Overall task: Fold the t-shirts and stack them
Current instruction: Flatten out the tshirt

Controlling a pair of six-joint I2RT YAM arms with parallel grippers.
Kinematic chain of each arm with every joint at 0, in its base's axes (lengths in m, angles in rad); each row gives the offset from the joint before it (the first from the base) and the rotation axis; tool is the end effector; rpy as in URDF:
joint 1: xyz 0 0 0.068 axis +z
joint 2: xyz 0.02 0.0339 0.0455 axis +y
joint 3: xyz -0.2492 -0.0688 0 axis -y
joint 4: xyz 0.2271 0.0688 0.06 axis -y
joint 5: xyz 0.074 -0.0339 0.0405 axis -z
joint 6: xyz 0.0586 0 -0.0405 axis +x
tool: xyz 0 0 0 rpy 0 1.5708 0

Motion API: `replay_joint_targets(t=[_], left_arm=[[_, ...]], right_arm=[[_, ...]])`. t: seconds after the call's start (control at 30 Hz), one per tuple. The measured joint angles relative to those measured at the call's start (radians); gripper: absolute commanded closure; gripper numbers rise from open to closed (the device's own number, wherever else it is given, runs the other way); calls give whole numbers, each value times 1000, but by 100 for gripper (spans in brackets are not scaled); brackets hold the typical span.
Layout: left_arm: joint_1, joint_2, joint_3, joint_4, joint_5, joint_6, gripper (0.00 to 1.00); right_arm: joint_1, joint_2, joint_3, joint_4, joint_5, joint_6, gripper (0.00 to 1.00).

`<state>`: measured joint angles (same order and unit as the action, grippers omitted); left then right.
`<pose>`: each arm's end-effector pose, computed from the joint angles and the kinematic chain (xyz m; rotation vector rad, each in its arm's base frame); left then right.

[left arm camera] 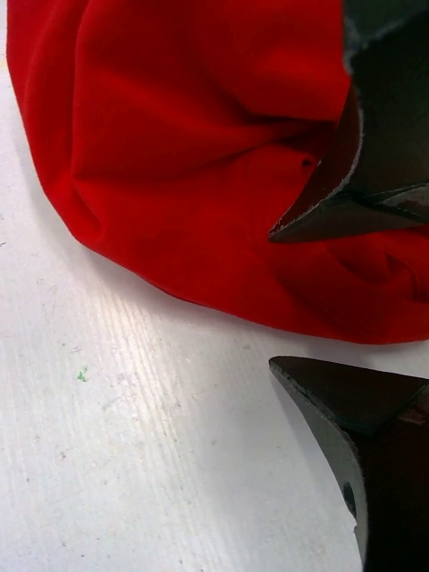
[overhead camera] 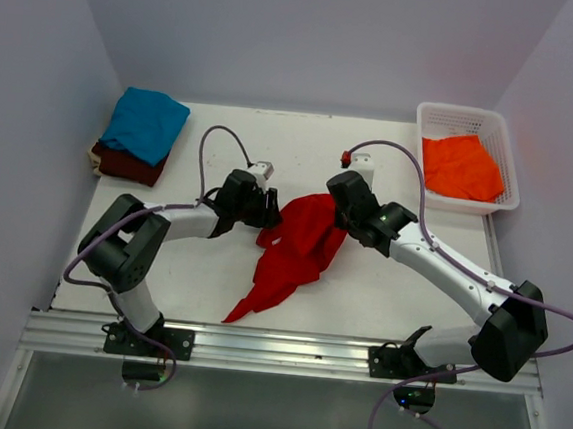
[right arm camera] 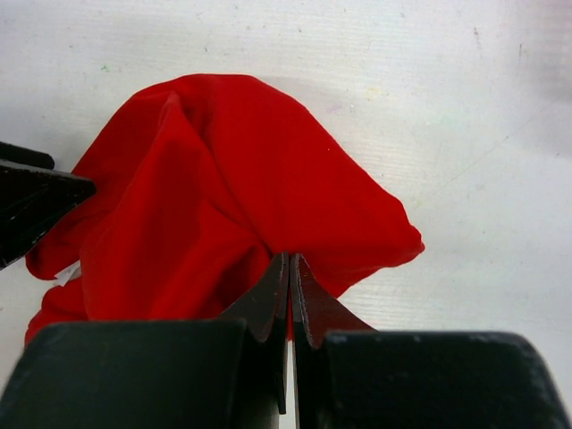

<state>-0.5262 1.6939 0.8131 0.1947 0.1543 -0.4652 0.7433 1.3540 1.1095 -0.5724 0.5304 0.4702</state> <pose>0.2925 -0.1803 0.1403 0.1572 2.3390 -0.6871 0.2310 0.1721 0.2693 -0.0663 2.2499 0.0058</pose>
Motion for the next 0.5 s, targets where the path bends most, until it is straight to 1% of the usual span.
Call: replay_joint_targets(t=[0.07, 0.17, 0.27, 0.3, 0.33, 0.37, 0.4, 0.43, 0.5], left_arm=[[-1, 27, 22, 1, 3, 12, 44], [-3, 83, 63, 3, 9, 26, 49], [-8, 129, 103, 5, 23, 48, 61], [-11, 145, 116, 8, 29, 56, 72], [-14, 159, 131, 5, 31, 64, 78], [-18, 175, 143, 6, 34, 70, 90], [-21, 188, 157, 7, 40, 75, 97], [-25, 198, 165, 7, 42, 82, 100], [-32, 209, 180, 7, 47, 91, 100]], right_arm=[[0, 0, 0, 1, 0, 0, 100], [0, 0, 0, 2, 0, 0, 100], [0, 0, -1, 3, -1, 0, 100], [0, 0, -1, 3, -1, 0, 100], [0, 0, -1, 3, -1, 0, 100], [0, 0, -1, 3, -1, 0, 100], [0, 0, -1, 4, -1, 0, 100], [0, 0, -1, 4, -1, 0, 100], [0, 0, -1, 4, -1, 0, 100]])
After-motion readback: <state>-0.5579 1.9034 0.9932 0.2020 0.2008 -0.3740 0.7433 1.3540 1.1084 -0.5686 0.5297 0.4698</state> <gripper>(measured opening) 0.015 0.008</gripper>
